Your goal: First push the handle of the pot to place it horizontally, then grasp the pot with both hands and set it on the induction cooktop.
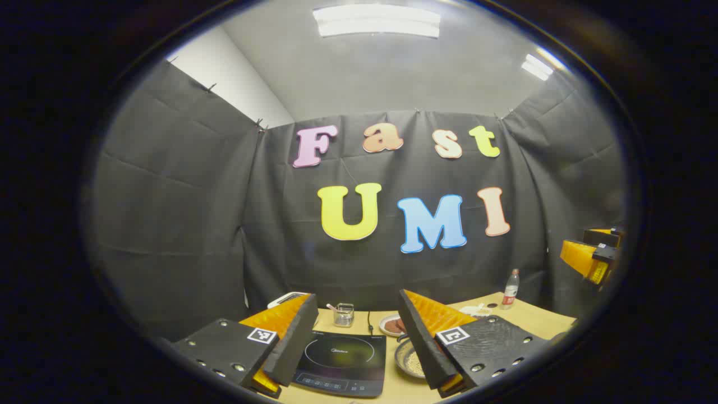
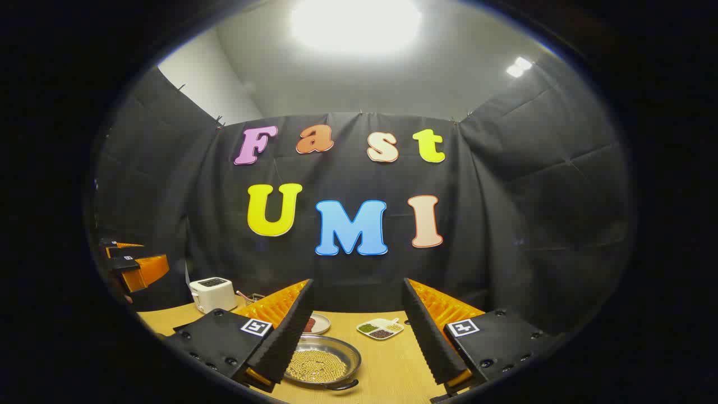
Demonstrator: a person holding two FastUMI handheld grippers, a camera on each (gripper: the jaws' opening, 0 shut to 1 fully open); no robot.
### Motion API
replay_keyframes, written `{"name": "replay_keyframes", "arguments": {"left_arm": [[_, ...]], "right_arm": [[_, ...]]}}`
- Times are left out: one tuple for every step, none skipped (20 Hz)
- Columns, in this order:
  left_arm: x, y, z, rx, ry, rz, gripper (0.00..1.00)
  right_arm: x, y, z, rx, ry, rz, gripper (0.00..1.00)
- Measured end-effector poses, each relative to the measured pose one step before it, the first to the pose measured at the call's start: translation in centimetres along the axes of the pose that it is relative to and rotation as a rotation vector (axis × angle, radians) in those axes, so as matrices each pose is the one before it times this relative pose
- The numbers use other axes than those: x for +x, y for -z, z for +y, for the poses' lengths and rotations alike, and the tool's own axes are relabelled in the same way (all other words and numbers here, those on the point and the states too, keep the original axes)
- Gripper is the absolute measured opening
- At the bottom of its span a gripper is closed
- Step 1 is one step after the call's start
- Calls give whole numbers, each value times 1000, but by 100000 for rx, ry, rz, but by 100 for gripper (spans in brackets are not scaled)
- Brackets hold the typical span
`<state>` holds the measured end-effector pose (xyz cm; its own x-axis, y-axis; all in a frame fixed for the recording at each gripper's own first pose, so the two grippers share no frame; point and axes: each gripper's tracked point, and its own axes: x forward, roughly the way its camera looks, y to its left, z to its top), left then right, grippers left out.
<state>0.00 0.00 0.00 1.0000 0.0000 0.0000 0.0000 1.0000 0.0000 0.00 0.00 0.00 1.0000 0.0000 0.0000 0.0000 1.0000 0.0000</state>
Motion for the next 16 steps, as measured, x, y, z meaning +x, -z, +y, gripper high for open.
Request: {"name": "replay_keyframes", "arguments": {"left_arm": [[39, -88, -11, 98, -331, -163, 84], [20, 3, -10, -351, -235, 64, 84], [38, 143, 7, -484, 27, 29, 85], [-19, 83, 51, -204, -6, 124, 84], [33, 2, 11, 120, -10, 251, 84], [17, 48, -21, 187, 93, 296, 84], [16, 59, -3, 113, 238, 39, 84], [-37, -133, 5, 131, 27, -50, 84], [-10, 16, -1, 187, 0, -250, 84], [-40, -49, -81, -118, 217, -135, 85], [7, -10, -25, -163, 208, -124, 85], [-4, 49, 82, 99, -127, 19, 84], [92, 120, 48, -4, -42, -84, 84], [-30, -39, -22, 50, -166, -189, 84], [72, -39, -21, -70, 102, -361, 84], [-24, -170, -32, -100, 70, -500, 85]], "right_arm": [[-8, 73, -10, 72, -174, 519, 96], [-48, 60, -28, 98, -221, 524, 96], [-26, 47, 76, -15, -317, 190, 96], [-48, 22, -145, -59, 94, 44, 98], [64, 93, -121, 42, 9, 440, 96], [-52, 235, 120, 263, -153, 455, 98], [31, -39, -20, 159, 76, 241, 97], [8, 35, -34, 57, 64, 97, 97], [34, -24, 23, -28, -2, 54, 98], [48, 135, 13, -206, 31, 90, 97], [170, -12, -91, -223, 274, 172, 97], [63, 83, -69, 52, 213, 86, 98], [40, -18, -38, 277, 340, 44, 98], [-36, -57, -34, 195, 209, -53, 98], [63, -135, -9, 50, 158, -254, 98], [2, -154, 105, -46, -233, -491, 98]]}}
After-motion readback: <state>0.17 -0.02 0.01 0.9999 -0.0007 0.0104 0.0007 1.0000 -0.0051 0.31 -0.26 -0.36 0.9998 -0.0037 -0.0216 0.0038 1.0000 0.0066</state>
